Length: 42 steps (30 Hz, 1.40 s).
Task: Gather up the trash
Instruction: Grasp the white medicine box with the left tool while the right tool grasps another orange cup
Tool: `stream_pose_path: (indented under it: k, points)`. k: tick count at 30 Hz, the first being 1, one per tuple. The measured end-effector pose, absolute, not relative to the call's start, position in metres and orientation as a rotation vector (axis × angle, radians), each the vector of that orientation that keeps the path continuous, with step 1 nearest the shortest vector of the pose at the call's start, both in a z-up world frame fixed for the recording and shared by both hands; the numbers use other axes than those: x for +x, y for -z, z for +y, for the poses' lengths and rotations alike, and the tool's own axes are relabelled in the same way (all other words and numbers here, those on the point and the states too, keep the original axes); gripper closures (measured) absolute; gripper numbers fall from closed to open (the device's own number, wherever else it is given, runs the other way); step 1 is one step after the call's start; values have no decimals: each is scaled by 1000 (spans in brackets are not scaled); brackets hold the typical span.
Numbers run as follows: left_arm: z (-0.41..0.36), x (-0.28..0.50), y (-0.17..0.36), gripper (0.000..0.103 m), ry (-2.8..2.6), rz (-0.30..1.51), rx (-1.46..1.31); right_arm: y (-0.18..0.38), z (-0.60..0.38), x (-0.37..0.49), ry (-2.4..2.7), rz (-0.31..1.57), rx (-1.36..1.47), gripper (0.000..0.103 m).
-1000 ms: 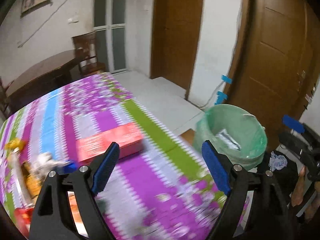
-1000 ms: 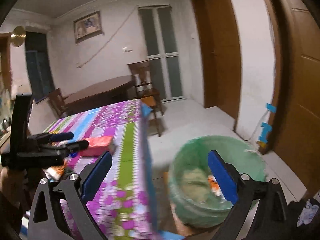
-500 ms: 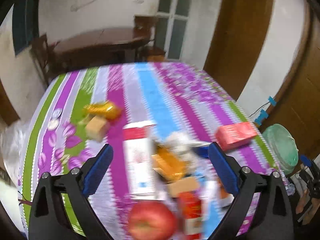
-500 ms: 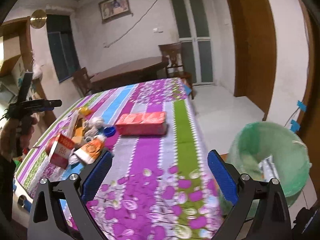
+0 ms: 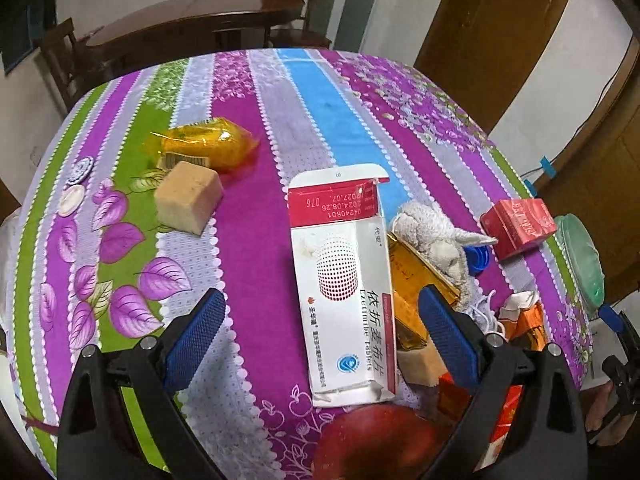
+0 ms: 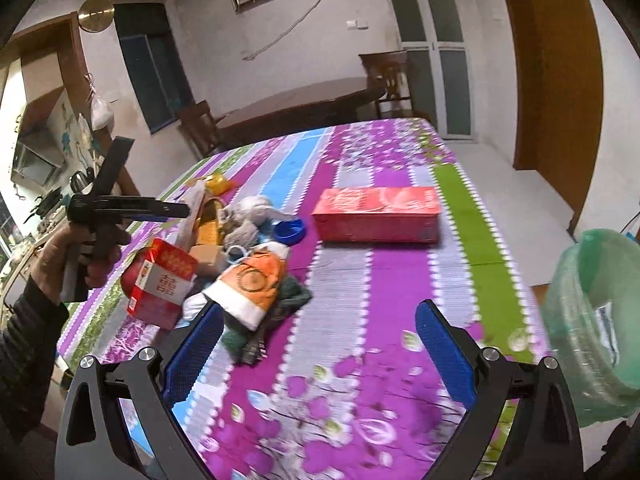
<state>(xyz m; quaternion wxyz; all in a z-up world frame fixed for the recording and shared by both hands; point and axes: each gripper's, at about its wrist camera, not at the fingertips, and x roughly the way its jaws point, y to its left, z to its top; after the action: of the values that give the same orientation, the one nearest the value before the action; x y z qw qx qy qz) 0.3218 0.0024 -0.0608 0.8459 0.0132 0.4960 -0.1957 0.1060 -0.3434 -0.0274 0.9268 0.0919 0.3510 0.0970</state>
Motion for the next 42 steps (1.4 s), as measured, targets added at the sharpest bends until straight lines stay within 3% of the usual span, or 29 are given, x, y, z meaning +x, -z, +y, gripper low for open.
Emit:
stream_pose_path:
  k: [7, 9, 11, 13, 16, 23, 25, 35, 42]
  points:
    - [-4, 333, 74, 10, 442, 1096, 45, 35, -323, 127, -236, 772, 210, 7]
    - [-8, 332, 75, 17, 447, 1092, 76, 38, -318, 134, -253, 797, 226, 7]
    - [-9, 333, 78, 38, 456, 1110, 77, 43, -313, 143, -274, 824, 241, 7]
    - [-7, 335, 80, 50, 467, 1128, 55, 48, -307, 150, -296, 850, 263, 7]
    - [-4, 336, 80, 51, 457, 1117, 56, 52, -293, 163, -292, 869, 252, 9]
    - [0, 335, 79, 51, 451, 1108, 47, 54, -254, 183, -279, 886, 100, 24]
    - [-1, 335, 79, 51, 452, 1107, 46, 61, -248, 189, -260, 904, 53, 38]
    - [-2, 332, 70, 52, 441, 1069, 40, 35, -279, 176, -307, 759, 230, 40]
    - [7, 310, 32, 52, 388, 928, 32, 7, -273, 164, -253, 646, 119, 40]
